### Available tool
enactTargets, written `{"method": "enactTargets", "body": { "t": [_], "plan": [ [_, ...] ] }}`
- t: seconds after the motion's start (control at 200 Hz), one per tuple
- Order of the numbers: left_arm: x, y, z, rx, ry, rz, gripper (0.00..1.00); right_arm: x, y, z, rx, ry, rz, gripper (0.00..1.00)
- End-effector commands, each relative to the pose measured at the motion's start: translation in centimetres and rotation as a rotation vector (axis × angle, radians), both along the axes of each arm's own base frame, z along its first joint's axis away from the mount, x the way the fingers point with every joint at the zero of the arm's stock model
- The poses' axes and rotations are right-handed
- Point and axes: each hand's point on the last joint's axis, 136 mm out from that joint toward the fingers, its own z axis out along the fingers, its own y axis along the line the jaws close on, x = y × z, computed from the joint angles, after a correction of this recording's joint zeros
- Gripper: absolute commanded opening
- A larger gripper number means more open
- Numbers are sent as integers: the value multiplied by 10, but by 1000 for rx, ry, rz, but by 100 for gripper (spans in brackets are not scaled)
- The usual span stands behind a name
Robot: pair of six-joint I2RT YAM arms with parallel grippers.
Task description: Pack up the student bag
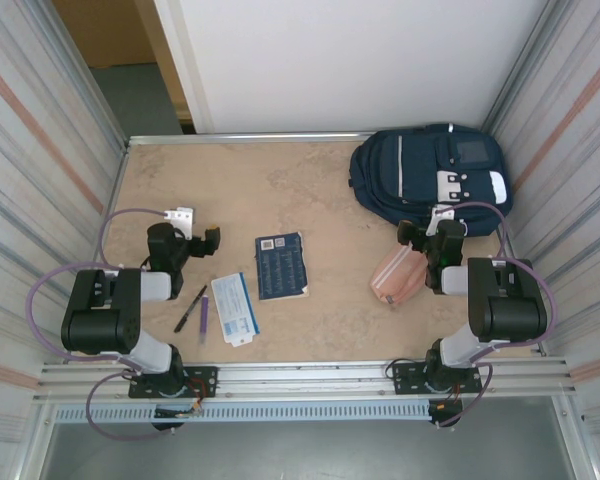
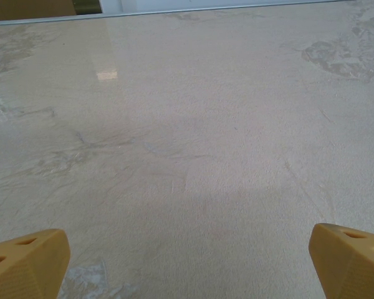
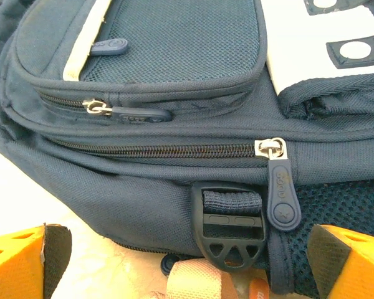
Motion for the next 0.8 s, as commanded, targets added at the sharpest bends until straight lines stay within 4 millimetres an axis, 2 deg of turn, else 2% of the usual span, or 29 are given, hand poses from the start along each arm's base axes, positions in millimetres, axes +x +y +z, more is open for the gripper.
{"method": "enactTargets", "body": {
  "t": [0.0, 0.095, 0.2, 0.281, 0.326, 0.381, 0.416, 0.521, 0.596, 0.651, 0.697, 0.792],
  "plan": [
    [6, 4, 10, -3, -32, 15, 99, 3, -18, 28, -48, -7, -132, 99],
    [-3, 17, 28, -1, -102, 96, 99, -14, -52, 47, -85, 104, -361, 99],
    [-23, 25, 60, -1, -114, 153, 99, -31, -58, 74, -24, 13, -401, 99],
    [-36, 21, 82, -13, -95, 149, 99, -42, -60, 95, 88, -7, -431, 99],
    [-43, 16, 92, -39, -89, 157, 99, -52, -69, 104, 148, 11, -520, 99],
    [-54, 3, 103, -78, -92, 133, 99, -68, -82, 106, 221, 65, -657, 99],
    [-60, -9, 107, -91, -97, 97, 99, -67, -81, 110, 252, 92, -650, 99],
    [-79, -46, 107, -81, -99, 11, 99, -55, -62, 114, 313, 177, -534, 99],
    [-90, -87, 99, -34, -80, -149, 99, -40, -31, 115, 336, 219, -359, 100],
    [-94, -113, 90, 4, -48, -242, 99, -27, -6, 114, 309, 242, -249, 90],
    [-95, -132, 80, 37, -10, -308, 99, -15, 10, 111, 265, 263, -201, 89],
    [-93, -157, 60, 151, 48, -369, 99, 13, 45, 104, 189, 321, -104, 84]
  ]
}}
